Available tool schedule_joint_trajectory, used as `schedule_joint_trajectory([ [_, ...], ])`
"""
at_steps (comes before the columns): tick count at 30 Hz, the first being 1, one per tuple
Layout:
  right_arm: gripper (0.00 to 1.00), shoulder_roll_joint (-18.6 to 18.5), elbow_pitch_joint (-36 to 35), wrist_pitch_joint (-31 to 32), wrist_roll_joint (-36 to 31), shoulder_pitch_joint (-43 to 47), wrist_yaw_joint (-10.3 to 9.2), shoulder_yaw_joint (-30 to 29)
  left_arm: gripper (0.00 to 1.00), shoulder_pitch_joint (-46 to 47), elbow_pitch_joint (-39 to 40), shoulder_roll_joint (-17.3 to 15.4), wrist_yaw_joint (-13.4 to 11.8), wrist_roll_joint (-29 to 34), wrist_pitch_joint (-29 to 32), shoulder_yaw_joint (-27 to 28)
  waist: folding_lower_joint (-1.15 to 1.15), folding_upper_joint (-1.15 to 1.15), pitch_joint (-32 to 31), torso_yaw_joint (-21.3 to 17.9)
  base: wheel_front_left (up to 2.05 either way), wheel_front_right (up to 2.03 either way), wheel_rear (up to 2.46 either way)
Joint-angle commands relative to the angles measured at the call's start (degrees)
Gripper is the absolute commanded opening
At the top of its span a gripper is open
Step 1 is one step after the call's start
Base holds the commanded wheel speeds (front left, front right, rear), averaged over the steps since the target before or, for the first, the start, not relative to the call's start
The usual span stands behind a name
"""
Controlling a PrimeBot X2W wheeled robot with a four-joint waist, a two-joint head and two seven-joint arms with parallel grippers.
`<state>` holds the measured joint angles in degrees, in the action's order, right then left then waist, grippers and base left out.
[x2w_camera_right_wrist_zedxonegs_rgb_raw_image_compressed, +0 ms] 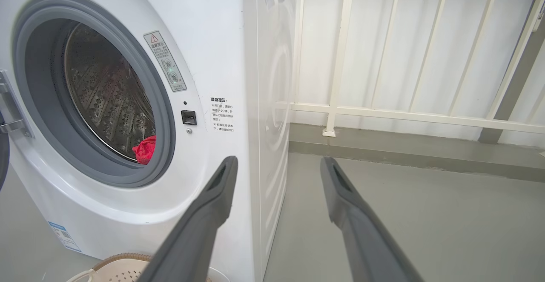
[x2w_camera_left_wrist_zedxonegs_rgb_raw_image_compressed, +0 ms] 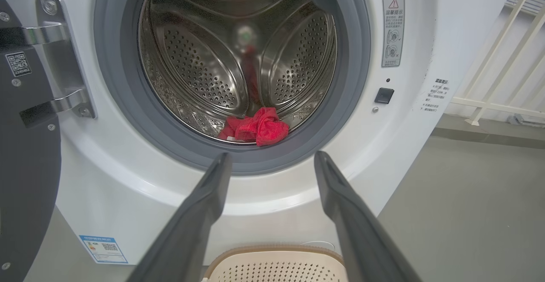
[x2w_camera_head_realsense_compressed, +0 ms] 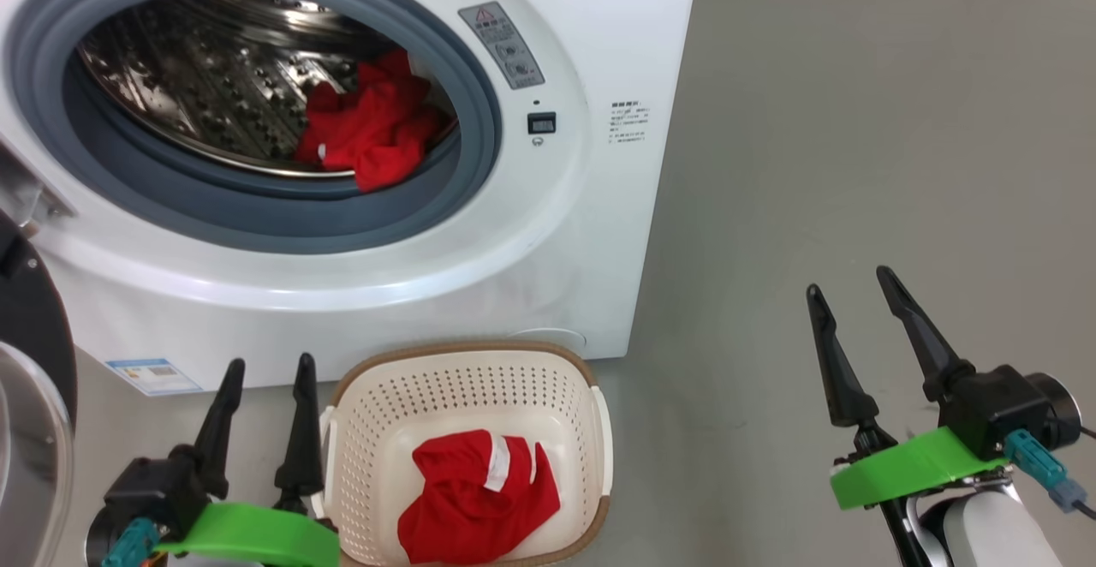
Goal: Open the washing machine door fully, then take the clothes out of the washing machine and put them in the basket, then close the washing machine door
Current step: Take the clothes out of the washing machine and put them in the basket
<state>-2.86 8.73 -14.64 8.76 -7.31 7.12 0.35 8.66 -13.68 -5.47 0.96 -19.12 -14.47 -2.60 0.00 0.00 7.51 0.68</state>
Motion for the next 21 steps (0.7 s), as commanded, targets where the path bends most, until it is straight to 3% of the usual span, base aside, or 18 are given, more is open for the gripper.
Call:
schedule_joint_trajectory([
  [1,1.0,0.0,-1.7,-0.4,-0.6,0.1,0.36,0.9,1.0,-0.2,1.8,-0.8,-0.2,0.3,-0.5,2.1,0.0,0.0,-0.7,0.1,0.0,0.0,0.0],
  [21,1.0,0.0,-3.1,-0.4,0.0,1.7,0.36,0.3,1.0,-1.4,4.3,-0.4,-0.7,1.0,-0.5,2.3,0.0,0.0,-0.6,0.5,0.0,0.0,0.0],
])
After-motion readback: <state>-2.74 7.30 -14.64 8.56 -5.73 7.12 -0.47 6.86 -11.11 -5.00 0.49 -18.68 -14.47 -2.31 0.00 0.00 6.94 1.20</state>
